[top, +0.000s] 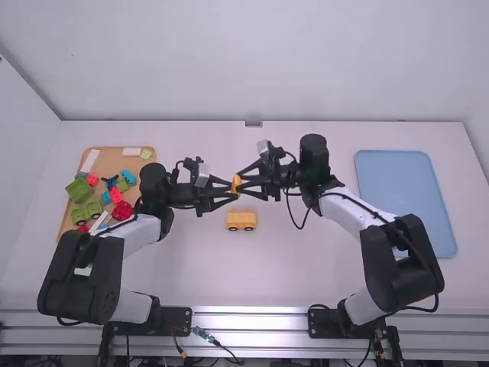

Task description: Assemble lego blocks to make yellow taxi

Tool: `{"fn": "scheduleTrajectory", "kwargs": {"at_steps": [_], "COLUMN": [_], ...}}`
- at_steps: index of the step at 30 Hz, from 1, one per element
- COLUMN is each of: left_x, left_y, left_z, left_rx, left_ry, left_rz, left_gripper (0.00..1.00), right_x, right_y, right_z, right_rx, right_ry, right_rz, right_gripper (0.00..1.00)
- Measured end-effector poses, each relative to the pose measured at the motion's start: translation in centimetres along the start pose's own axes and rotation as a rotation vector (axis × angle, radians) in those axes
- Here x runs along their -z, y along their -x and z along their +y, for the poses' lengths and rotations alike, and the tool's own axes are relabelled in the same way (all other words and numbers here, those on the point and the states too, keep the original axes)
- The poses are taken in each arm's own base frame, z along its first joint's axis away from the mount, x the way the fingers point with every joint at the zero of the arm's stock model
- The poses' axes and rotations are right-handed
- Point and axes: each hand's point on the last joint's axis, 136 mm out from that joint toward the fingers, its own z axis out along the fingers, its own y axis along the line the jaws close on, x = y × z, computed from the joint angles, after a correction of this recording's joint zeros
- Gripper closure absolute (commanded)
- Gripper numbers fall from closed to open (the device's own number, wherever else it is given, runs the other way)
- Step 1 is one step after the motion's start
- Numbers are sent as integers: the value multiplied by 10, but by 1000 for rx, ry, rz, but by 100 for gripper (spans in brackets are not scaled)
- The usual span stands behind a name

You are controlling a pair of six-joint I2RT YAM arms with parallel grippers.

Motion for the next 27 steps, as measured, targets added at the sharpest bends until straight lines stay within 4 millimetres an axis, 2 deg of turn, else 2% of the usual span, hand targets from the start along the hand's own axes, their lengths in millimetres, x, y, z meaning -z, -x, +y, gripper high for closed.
{"fn": "scheduleTrajectory", "kwargs": {"at_steps": [2, 5, 8, 13, 15, 16, 18, 19, 20, 21, 25, 27], "left_x": [0, 0, 0, 0, 0, 0, 0, 0, 0, 0, 0, 0], "left_y": [0, 0, 0, 0, 0, 0, 1, 1, 1, 1, 0, -4], "left_z": [1, 1, 1, 3, 3, 3, 5, 6, 8, 8, 10, 14], "left_rx": [0, 9, 23, 42, 45, 44, 42, 40, 42, 46, 58, 92], "left_ry": [3, 6, 7, 15, 17, 19, 32, 34, 46, 50, 58, 79], "left_rz": [0, 0, 0, -1, -1, -2, -4, -5, -6, -6, -5, 3], "left_gripper": [96, 79, 71, 68, 61, 54, 30, 25, 8, 1, 1, 1], "right_x": [0, 0, 0, 0, 0, 0, 0, 0, 0, 0, 0, 0], "right_y": [0, 0, 0, 0, 0, 0, 0, 0, 0, 0, -1, -2], "right_z": [0, 1, 1, -1, -1, -2, -1, -1, -1, -1, -8, -13], "right_rx": [-1, 11, 17, 16, 14, 9, 6, 5, 6, 5, -5, -15], "right_ry": [3, 4, 3, -6, -8, -8, -7, -7, -7, -8, -45, -73], "right_rz": [0, -1, -1, -1, -1, -1, -1, -1, 0, -1, 0, 2], "right_gripper": [65, 70, 74, 81, 82, 82, 82, 82, 82, 84, 98, 100]}}
